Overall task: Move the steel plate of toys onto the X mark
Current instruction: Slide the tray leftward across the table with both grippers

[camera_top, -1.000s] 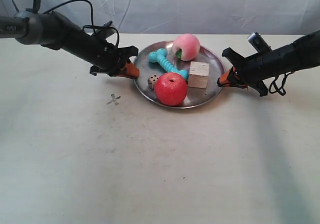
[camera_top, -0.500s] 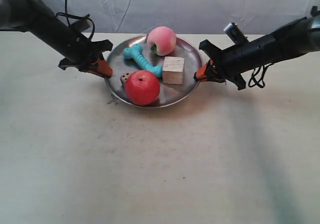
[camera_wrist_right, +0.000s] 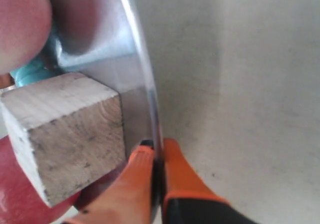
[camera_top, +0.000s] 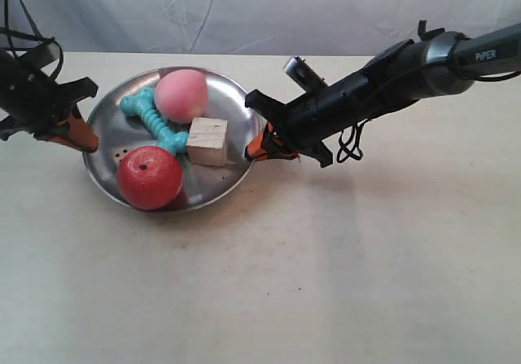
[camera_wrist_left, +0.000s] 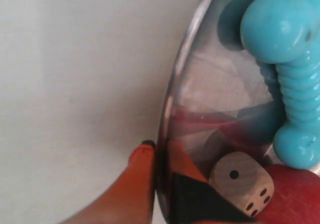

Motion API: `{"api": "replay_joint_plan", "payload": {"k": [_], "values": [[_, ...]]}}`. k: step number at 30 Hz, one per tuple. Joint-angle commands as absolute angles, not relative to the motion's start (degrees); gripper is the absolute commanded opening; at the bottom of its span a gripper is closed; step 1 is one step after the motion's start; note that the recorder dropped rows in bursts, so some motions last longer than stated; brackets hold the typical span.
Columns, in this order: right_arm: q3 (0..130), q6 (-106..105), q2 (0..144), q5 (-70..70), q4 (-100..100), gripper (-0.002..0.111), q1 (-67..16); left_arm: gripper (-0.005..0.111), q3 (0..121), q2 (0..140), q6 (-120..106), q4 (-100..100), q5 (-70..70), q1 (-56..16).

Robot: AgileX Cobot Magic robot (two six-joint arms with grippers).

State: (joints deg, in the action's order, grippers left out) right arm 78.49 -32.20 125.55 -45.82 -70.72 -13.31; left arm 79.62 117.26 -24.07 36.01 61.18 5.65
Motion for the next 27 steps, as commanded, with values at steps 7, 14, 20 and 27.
{"api": "replay_joint_plan", "payload": {"k": [7, 14, 20, 27], "values": [[78.58, -20.97, 125.19, -40.52, -55.58, -0.001, -18.81, 0.0, 68.57, 115.72, -28.65, 37.09, 55.53, 6.85], [78.58, -20.56, 125.55, -39.26, -53.43, -0.001, -20.04, 0.0, 67.29, 115.72, -28.53, 34.11, 53.54, 6.85], [78.58, -20.33, 125.55, -38.51, -53.1, -0.001, -20.16, 0.006, 67.29, 115.72, -28.64, 32.37, 53.21, 6.85], [78.58, -20.32, 125.55, -37.08, -52.97, -0.001, -20.16, 0.033, 67.29, 115.72, -28.41, 32.25, 52.82, 6.85]]}}
